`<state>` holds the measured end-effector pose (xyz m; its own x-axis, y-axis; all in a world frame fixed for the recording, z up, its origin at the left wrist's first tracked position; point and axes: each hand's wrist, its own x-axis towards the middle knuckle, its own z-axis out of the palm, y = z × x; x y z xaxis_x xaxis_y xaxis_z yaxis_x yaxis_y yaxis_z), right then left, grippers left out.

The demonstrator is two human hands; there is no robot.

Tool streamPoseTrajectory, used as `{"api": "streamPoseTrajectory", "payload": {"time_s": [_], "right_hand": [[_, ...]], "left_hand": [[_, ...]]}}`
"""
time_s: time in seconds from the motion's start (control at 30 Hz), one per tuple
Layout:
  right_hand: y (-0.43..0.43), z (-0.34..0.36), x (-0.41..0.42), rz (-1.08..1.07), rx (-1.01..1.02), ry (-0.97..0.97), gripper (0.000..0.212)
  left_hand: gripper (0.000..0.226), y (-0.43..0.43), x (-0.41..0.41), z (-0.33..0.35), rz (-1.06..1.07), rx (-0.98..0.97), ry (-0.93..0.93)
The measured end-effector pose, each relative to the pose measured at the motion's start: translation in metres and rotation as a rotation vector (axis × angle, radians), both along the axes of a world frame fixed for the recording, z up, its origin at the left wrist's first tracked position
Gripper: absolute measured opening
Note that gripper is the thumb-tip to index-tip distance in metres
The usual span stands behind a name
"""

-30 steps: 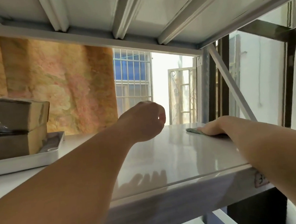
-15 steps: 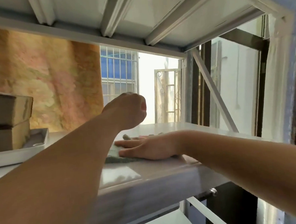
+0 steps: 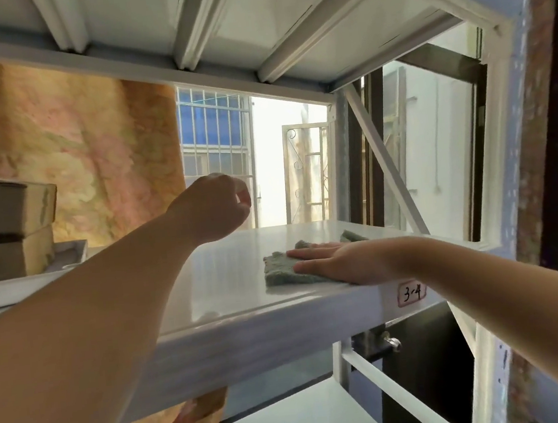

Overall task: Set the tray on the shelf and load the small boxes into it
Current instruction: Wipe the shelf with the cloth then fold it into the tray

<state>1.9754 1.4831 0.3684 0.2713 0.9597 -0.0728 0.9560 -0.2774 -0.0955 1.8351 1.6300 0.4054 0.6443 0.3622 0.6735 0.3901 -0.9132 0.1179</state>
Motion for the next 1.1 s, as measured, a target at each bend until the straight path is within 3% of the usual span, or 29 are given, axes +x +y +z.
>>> {"api": "streamPoseTrajectory", "payload": {"time_s": [0.17,0.43,0.6,0.8,0.97,1.1], "right_hand": [[-0.004,0.006,0.04,-0.096,-0.017,0.115,0.054],[0.045,0.014,0.057,-0.235,-0.055,0.104,0.06],[0.114,0.014,0.003,-0.047,-0.07,0.034,0.058],[0.196,0.008,-0.065,0.226,-0.051,0.086,0.061],[0.238,0.013,-0.051,0.214,-0.06,0.189,0.059],[0.257,0.014,-0.018,0.181,-0.038,0.159,0.058]], "left_hand": [[0.021,-0.006,0.005,0.002,-0.032,0.093,0.054],[0.024,0.014,-0.012,0.008,0.071,0.245,0.23],[0.021,0.037,-0.022,0.006,0.159,0.162,0.208],[0.019,0.057,-0.024,0.003,0.225,0.067,0.138],[0.014,0.073,-0.039,0.003,0.241,-0.017,0.127],[0.014,0.076,-0.044,0.002,0.23,-0.064,0.118]]}}
